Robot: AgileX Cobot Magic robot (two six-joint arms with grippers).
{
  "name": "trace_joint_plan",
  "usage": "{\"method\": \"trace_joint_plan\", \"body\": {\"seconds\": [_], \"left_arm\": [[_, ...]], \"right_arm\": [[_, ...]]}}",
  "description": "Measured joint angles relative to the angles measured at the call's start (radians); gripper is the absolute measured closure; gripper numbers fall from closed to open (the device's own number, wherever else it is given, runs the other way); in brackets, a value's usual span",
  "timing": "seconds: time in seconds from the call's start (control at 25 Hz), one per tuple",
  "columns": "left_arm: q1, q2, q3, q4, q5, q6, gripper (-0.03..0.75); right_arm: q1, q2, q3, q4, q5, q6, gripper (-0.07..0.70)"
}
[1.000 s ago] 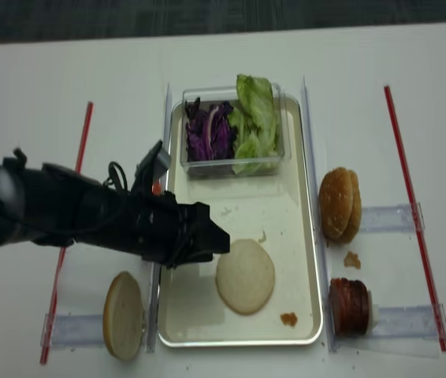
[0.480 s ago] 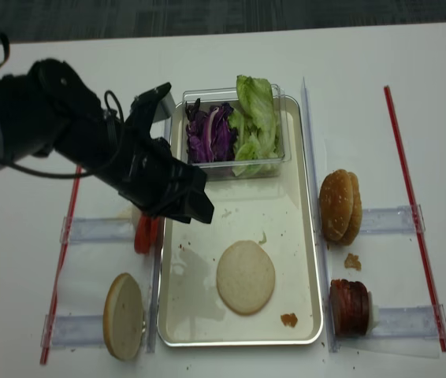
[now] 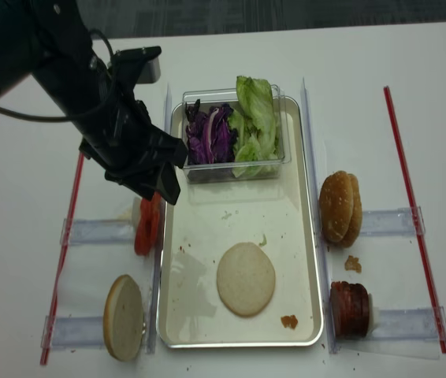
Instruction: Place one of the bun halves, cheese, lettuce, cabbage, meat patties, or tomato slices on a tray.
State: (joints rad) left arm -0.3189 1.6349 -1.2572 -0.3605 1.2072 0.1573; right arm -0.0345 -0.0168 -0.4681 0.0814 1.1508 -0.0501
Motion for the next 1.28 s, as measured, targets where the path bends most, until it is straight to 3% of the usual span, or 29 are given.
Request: {"method": "trace_joint_plan", "body": {"seconds": [0.56, 1.28], "left_arm": [[0.010, 0.000, -0.012, 0.168, 0.008, -0.052, 0.386], [0.258, 0.000, -0.012, 0.328, 0.010, -0.089, 0.386]], "right_arm": [[0.000, 0.000, 0.000, -0.002, 0.000, 0.000, 0.140], [0.000, 0.000, 0.000, -0.002, 0.000, 0.000, 0.141]]}}
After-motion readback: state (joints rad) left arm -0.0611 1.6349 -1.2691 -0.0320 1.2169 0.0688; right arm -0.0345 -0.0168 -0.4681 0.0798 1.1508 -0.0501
